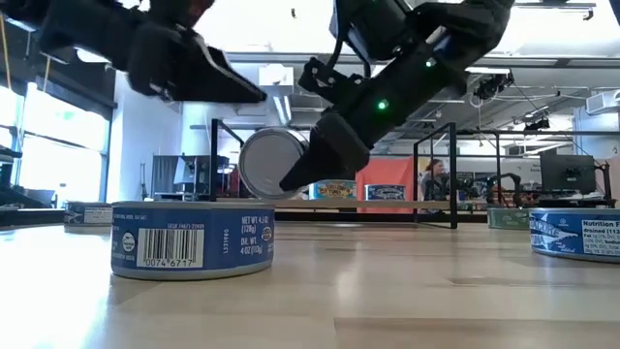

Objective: Stack canned seafood by type on shelf
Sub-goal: Put the green tuna can on the shelf

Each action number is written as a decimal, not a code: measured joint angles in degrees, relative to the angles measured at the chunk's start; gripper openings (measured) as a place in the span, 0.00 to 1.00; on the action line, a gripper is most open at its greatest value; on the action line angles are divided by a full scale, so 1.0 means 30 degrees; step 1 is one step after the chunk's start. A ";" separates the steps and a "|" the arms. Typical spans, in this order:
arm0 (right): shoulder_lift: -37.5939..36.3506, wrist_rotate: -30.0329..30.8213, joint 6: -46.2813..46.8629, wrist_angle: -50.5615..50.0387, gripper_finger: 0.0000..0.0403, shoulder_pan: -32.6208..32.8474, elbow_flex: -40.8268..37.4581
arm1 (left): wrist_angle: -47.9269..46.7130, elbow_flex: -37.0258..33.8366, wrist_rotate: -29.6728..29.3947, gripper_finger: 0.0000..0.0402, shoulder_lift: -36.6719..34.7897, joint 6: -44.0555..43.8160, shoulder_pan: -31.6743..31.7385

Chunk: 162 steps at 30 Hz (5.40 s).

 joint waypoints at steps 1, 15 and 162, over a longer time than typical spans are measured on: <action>0.0000 0.0000 -0.0135 0.0211 0.29 -0.0107 0.0013 | -0.0761 0.0386 -0.0014 0.61 0.0282 0.0004 0.0208; 0.0000 -0.0299 -0.0124 -0.0170 0.29 -0.0642 0.0029 | -0.3795 0.4249 -0.1768 0.62 0.4115 0.3123 0.1068; -0.6076 0.9830 0.7861 -0.7294 0.58 0.2262 -0.5661 | -0.9062 0.7802 0.2782 0.01 0.6019 0.4894 1.3177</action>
